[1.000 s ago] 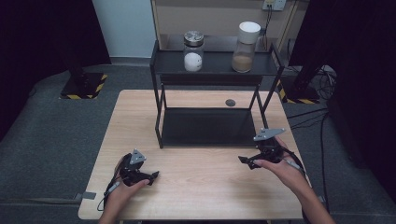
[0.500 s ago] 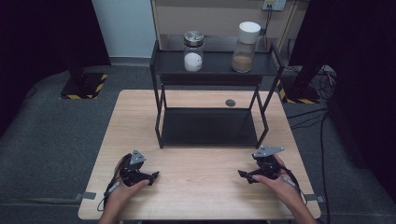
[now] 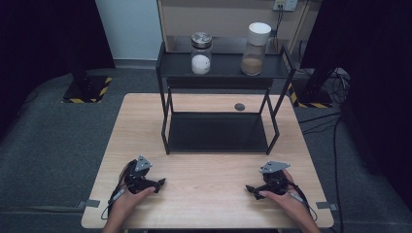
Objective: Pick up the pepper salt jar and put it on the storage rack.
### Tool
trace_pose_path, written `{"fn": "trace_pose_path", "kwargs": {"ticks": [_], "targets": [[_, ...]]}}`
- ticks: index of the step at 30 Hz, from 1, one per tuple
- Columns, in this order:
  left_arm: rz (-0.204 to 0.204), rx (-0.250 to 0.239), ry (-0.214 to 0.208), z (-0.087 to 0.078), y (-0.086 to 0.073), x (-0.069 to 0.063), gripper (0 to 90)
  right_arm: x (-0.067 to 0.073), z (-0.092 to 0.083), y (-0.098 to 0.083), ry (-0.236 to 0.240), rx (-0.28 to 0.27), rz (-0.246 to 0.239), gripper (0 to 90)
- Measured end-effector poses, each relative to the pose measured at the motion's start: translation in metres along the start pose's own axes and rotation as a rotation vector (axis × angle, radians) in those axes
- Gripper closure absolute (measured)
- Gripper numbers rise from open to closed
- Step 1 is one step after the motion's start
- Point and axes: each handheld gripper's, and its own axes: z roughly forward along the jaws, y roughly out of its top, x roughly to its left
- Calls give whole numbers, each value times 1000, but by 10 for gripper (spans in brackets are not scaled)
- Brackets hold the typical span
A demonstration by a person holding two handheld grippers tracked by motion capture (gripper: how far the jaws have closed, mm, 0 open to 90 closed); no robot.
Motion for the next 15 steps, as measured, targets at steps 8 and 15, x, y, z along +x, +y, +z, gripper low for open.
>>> {"fn": "trace_pose_path", "kwargs": {"ticks": [8,15], "targets": [[0,0,0,0,0,0,3,1,0,1,-1,3,-4,11],[0,0,0,0,0,0,3,1,1,0,-1,2,-4,10]]}}
